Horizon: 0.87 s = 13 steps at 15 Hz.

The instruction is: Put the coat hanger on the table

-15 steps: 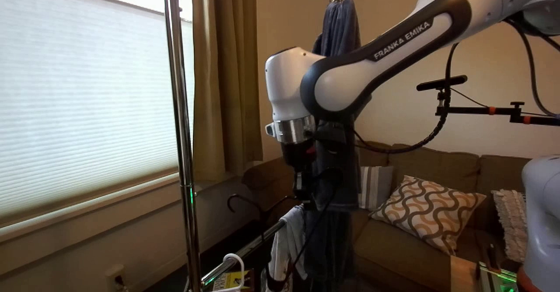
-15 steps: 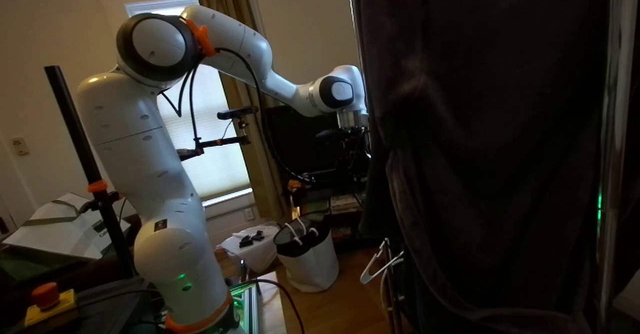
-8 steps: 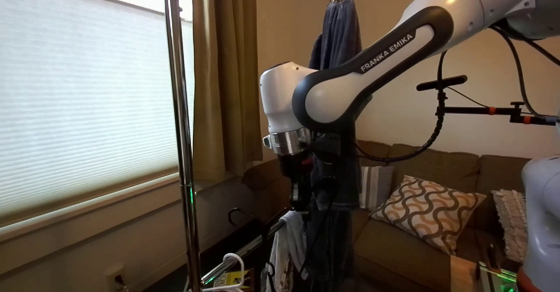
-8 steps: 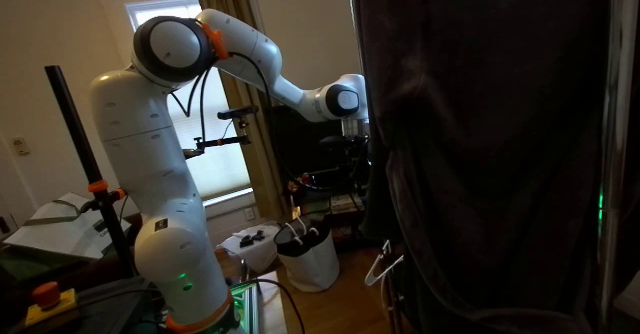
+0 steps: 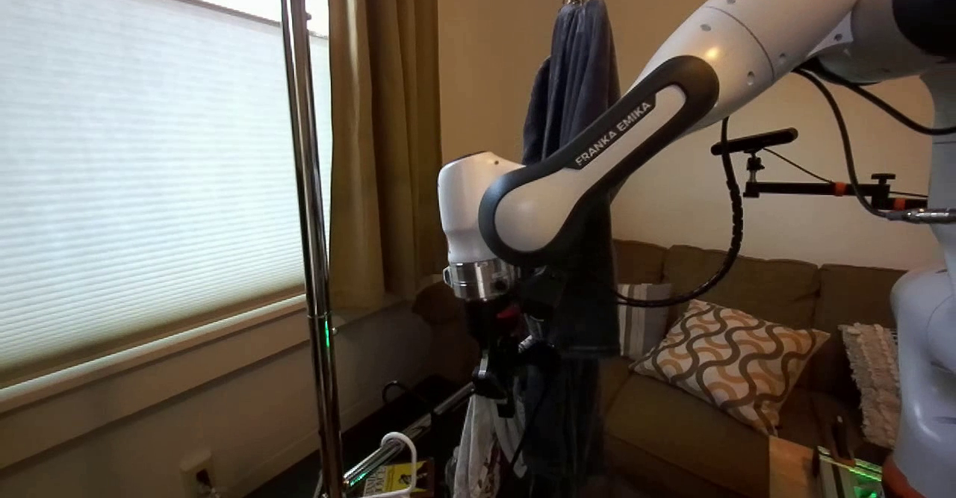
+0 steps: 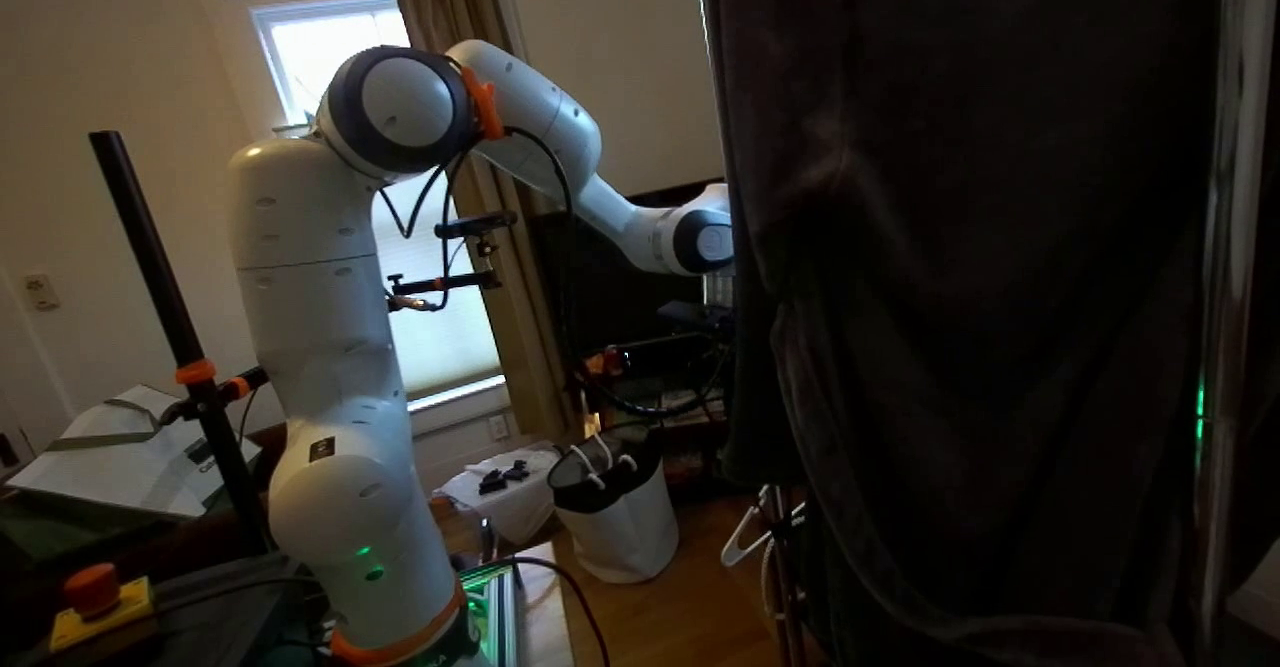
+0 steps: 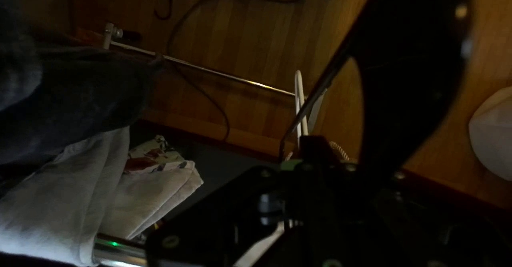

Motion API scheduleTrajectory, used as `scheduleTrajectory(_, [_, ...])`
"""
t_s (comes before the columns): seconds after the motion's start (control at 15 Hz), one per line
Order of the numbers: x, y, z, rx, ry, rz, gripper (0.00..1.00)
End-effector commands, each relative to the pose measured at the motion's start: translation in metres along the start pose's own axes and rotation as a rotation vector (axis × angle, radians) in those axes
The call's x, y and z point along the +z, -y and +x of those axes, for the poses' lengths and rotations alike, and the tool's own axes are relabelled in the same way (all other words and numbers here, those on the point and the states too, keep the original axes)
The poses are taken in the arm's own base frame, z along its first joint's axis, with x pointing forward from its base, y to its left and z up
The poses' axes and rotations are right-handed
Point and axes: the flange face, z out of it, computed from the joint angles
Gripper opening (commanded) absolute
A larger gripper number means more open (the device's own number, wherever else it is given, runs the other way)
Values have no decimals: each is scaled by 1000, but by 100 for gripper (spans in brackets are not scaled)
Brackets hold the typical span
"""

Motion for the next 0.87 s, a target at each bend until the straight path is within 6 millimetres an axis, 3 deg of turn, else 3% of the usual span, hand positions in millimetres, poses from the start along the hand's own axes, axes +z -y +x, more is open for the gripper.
scheduleTrajectory(0.0, [25,-3,2,36,62,99,1])
scheduleTrajectory(0.07, [28,-2,0,29,77,131,28])
scheduleTrajectory(0.2, [19,-3,-11,37,48,162,34])
scheduleTrajectory(0.53, [-33,-4,-71,118,-90,35,72])
scheduleTrajectory(0.67, [-53,5,-100,-2,-112,-33,87])
scheduleTrajectory(0.73, [-42,-3,-59,60,-80,33,94])
scheduleTrajectory(0.8, [-51,0,-68,51,-99,23,77])
